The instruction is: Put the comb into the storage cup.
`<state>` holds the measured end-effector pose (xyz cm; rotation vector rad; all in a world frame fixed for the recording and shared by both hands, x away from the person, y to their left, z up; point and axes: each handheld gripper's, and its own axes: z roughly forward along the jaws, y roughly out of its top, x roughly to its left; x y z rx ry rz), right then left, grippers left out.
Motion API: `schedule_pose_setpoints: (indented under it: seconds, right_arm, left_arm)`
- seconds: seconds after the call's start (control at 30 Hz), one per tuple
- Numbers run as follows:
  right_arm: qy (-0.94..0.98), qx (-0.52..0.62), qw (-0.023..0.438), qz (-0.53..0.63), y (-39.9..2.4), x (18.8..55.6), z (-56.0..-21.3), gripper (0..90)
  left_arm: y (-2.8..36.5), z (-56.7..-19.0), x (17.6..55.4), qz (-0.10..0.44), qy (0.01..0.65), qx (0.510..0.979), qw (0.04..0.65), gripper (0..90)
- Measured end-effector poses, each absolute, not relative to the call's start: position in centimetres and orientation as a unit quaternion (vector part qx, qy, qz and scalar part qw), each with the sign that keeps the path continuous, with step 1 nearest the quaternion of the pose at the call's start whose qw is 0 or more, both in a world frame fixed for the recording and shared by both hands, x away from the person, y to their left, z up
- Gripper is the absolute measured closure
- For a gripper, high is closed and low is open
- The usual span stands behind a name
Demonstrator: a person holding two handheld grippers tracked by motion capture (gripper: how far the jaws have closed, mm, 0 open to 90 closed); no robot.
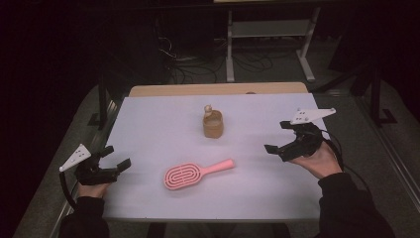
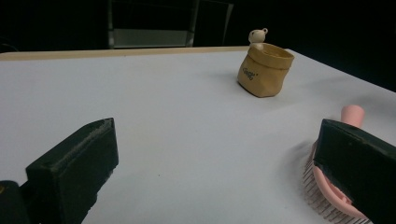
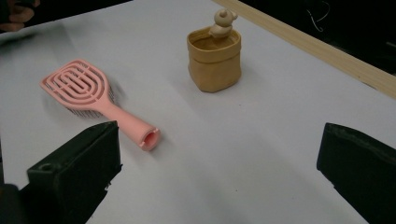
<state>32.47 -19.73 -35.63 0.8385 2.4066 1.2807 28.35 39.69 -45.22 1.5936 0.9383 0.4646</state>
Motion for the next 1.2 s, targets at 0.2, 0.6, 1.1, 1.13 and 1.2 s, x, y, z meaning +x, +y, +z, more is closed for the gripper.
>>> schedule_pose_setpoints:
  seconds: [0.2,0.6,1.1,1.13,1.2]
  right_arm:
    - [0.849,0.273,0.136,0.432,-18.6,33.2,-35.1,0.0]
    - [0.864,0.244,0.128,0.421,-16.3,34.4,-34.0,0.0]
    - [0.894,0.198,0.111,0.386,-12.7,35.0,-34.4,0.0]
    - [0.899,0.191,0.108,0.378,-12.1,35.1,-34.5,0.0]
    - [0.901,0.188,0.109,0.376,-12.0,35.1,-34.5,0.0]
  left_arm:
    - [39.7,-45.2,28.4,0.198,0.401,0.681,0.579,0.0]
    - [39.7,-45.2,28.4,0.198,0.400,0.682,0.579,0.0]
    - [39.7,-45.3,28.4,0.196,0.400,0.682,0.580,0.0]
    - [39.7,-45.3,28.4,0.196,0.400,0.682,0.580,0.0]
    - [39.7,-45.3,28.4,0.196,0.400,0.682,0.580,0.0]
